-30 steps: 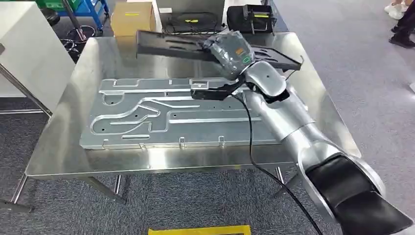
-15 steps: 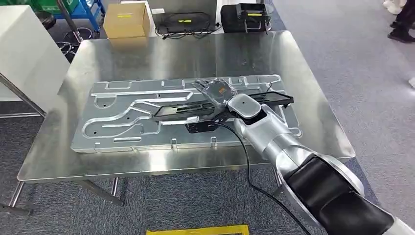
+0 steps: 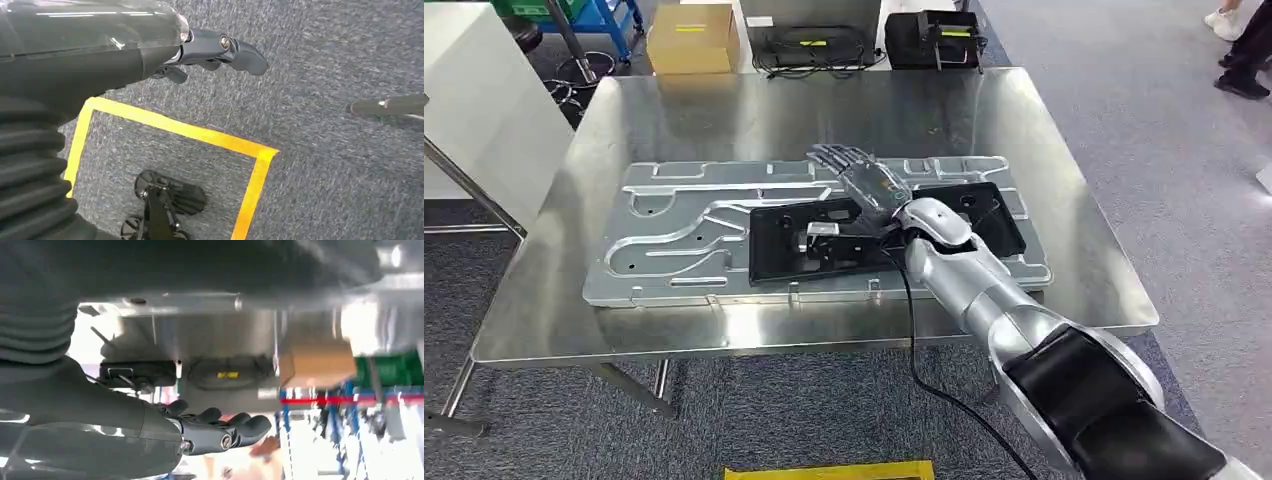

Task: Take the parts from the cabinet and place them on the table.

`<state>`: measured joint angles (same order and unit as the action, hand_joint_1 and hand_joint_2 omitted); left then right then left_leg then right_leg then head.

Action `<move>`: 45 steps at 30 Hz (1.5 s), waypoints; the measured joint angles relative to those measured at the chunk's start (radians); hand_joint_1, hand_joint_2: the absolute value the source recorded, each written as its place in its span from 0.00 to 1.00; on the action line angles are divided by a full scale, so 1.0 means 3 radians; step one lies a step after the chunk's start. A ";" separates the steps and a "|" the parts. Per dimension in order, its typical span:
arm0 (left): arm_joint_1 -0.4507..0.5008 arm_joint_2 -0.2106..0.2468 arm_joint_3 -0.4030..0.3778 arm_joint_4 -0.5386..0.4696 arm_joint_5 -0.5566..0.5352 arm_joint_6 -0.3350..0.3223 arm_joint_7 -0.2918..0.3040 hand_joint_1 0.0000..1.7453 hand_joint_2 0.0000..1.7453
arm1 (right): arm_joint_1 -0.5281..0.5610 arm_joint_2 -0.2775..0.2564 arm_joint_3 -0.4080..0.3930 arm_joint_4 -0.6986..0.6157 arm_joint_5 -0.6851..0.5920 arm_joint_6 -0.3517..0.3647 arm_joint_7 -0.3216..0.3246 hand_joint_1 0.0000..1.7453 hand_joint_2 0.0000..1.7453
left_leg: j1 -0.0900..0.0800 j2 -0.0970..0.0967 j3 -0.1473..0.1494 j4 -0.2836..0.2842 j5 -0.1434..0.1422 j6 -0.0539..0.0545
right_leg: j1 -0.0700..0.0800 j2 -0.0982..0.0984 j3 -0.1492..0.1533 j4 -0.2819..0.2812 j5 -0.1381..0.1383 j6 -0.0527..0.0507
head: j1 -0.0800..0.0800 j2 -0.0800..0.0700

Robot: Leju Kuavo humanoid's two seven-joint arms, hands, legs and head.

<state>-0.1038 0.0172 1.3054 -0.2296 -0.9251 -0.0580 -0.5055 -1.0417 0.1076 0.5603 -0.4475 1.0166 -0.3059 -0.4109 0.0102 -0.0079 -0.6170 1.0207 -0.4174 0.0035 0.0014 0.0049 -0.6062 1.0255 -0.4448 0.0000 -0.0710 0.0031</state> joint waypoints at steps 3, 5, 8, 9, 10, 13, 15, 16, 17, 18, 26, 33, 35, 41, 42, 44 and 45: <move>0.0001 0.0000 0.0000 0.0000 -0.0005 -0.0003 0.0000 0.00 0.00 | 0.0062 0.0017 -0.0151 -0.0083 -0.0438 0.0210 -0.0331 0.00 0.00 | 0.0010 0.0001 0.0006 -0.0017 0.0011 -0.0048 | 0.0022 0.0005 -0.0012 -0.0002 0.0013 -0.0032 | 0.0000 0.0000; 0.0008 -0.0001 0.0000 0.0000 -0.0015 -0.0004 0.0017 0.00 0.00 | 0.0178 0.0022 -0.0381 -0.0322 -0.1245 0.0684 -0.0748 0.00 0.00 | 0.0009 0.0004 0.0001 0.0003 -0.0024 -0.0086 | -0.0021 -0.0008 0.0018 -0.0067 0.0052 -0.0082 | 0.0000 0.0000; 0.0008 -0.0001 0.0001 0.0000 -0.0010 0.0000 0.0064 0.00 0.00 | 0.0458 -0.0027 -0.0672 -0.0987 -0.2359 0.1183 -0.0886 0.00 0.00 | 0.0012 0.0007 -0.0255 0.0628 -0.0390 -0.0105 | -0.0016 -0.0015 0.0025 -0.0072 0.0048 -0.0112 | -0.0001 0.0000; 0.0015 -0.0001 0.0005 0.0000 -0.0001 0.0005 0.0071 0.00 0.00 | 0.0593 -0.0093 -0.0757 -0.1255 -0.2651 0.1236 -0.0873 0.00 0.00 | 0.0012 0.0008 -0.0372 0.0889 -0.0493 -0.0112 | -0.0013 -0.0022 0.0025 -0.0071 0.0044 -0.0117 | -0.0001 0.0000; 0.0029 -0.0008 0.0009 0.0000 0.0015 0.0008 0.0074 0.00 0.00 | 0.0732 -0.0162 -0.0830 -0.1510 -0.2904 0.1285 -0.0868 0.00 0.00 | 0.0012 0.0008 -0.0432 0.1021 -0.0511 -0.0116 | -0.0011 -0.0029 0.0028 -0.0070 0.0042 -0.0116 | -0.0001 0.0000; 0.0068 -0.0015 0.0022 0.0000 0.0051 0.0030 0.0064 0.00 0.00 | 0.1160 -0.0410 -0.1102 -0.2210 -0.3430 0.1300 -0.0905 0.00 0.00 | 0.0016 0.0009 -0.0144 0.0460 -0.0170 -0.0105 | -0.0017 -0.0031 0.0055 -0.0060 0.0017 -0.0082 | -0.0001 0.0000; 0.0089 -0.0017 0.0037 0.0000 0.0087 0.0038 0.0055 0.00 0.00 | 0.1423 -0.0533 -0.1369 -0.2684 -0.3406 0.1097 -0.0907 0.00 0.00 | 0.0016 -0.0003 0.0089 0.0045 -0.0088 -0.0086 | -0.0002 -0.0039 0.0055 -0.0036 -0.0016 -0.0045 | 0.0000 0.0000; 0.0098 -0.0018 0.0052 0.0000 0.0102 0.0038 0.0047 0.00 0.00 | 0.1561 -0.0584 -0.1515 -0.2938 -0.3271 0.0852 -0.0908 0.00 0.00 | 0.0004 -0.0004 0.0094 0.0003 -0.0097 -0.0057 | 0.0004 -0.0033 0.0042 -0.0018 -0.0017 -0.0035 | 0.0000 0.0000; 0.0104 -0.0020 0.0062 0.0000 0.0121 0.0034 0.0042 0.00 0.00 | 0.1706 -0.0627 -0.1635 -0.3209 -0.3074 0.0558 -0.0908 0.00 0.00 | 0.0004 0.0000 0.0095 0.0005 -0.0102 -0.0045 | 0.0006 -0.0031 0.0046 -0.0028 -0.0014 -0.0023 | 0.0000 0.0000; 0.0108 -0.0023 0.0079 0.0000 0.0139 0.0032 0.0033 0.00 0.00 | 0.1871 -0.0670 -0.1733 -0.3431 -0.2906 0.0296 -0.0908 0.00 0.00 | -0.0002 -0.0001 0.0102 0.0007 -0.0110 -0.0023 | 0.0004 -0.0033 0.0056 -0.0039 -0.0018 -0.0005 | -0.0001 0.0000; 0.0121 -0.0053 0.0145 0.0000 0.0187 -0.0001 -0.0031 0.00 0.00 | 0.3198 -0.0830 -0.2369 -0.4741 -0.2229 -0.0720 -0.0905 0.00 0.00 | 0.0018 0.0011 0.0155 -0.0040 -0.0100 0.0074 | -0.0036 -0.0015 -0.0430 0.1019 -0.0521 0.0113 | 0.0000 0.0000; 0.0109 -0.0076 0.0177 0.0000 0.0184 -0.0009 -0.0024 0.00 0.00 | 0.3855 -0.0823 -0.2660 -0.5028 -0.1730 -0.1016 -0.0905 0.00 0.00 | 0.0001 -0.0005 0.0151 -0.0010 -0.0105 -0.0007 | -0.0021 -0.0011 0.0089 -0.0018 -0.0039 0.0038 | 0.0000 0.0000; 0.0113 -0.0080 0.0184 0.0000 0.0188 -0.0010 -0.0027 0.00 0.00 | 0.4068 -0.0789 -0.2740 -0.5029 -0.1372 -0.1166 -0.0895 0.00 0.00 | -0.0013 -0.0012 0.0156 -0.0022 -0.0092 -0.0053 | -0.0054 -0.0018 0.0085 -0.0066 0.0000 -0.0023 | 0.0000 0.0000; 0.0128 -0.0130 0.0186 0.0000 0.0193 -0.0018 -0.0032 0.00 0.00 | 0.4218 -0.0446 -0.3289 -0.4073 -0.0325 -0.0718 -0.0768 0.00 0.00 | 0.0007 0.0008 -0.0105 0.0956 -0.0797 -0.0084 | -0.0035 -0.0036 -0.0081 -0.0073 0.0143 -0.0083 | -0.0001 0.0000; 0.0139 -0.0142 0.0186 0.0000 0.0193 -0.0022 -0.0031 0.00 0.00 | 0.4187 -0.0403 -0.3403 -0.3810 -0.0250 -0.0591 -0.0754 0.00 0.00 | 0.0007 0.0008 0.0003 0.0836 -0.0738 -0.0082 | -0.0035 -0.0036 -0.0111 -0.0071 0.0169 -0.0077 | -0.0001 0.0000; 0.0140 -0.0164 0.0186 0.0000 0.0196 -0.0027 -0.0032 0.00 0.00 | 0.4086 -0.0330 -0.3675 -0.3152 -0.0188 -0.0413 -0.0757 0.00 0.00 | 0.0006 0.0007 0.0397 0.0256 -0.0528 -0.0065 | -0.0035 -0.0032 -0.0170 -0.0065 0.0222 -0.0053 | -0.0001 0.0000; 0.0132 -0.0173 0.0186 0.0000 0.0195 -0.0025 -0.0032 0.00 0.00 | 0.3997 -0.0318 -0.3833 -0.2730 -0.0157 -0.0389 -0.0749 0.00 0.00 | 0.0006 0.0000 0.0632 -0.0071 -0.0479 -0.0045 | -0.0035 -0.0032 -0.0192 -0.0055 0.0254 -0.0036 | -0.0001 0.0000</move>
<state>-0.0642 -0.0347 1.3611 -0.2297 -0.8667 -0.0656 -0.5150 0.1573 0.0122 -0.5896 -1.2664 0.9694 -0.4226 -0.6355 0.0120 -0.0078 -0.4274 0.9993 -0.5610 -0.0099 -0.0089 -0.0046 -0.6637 1.0091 -0.3685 -0.0109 -0.0713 0.0031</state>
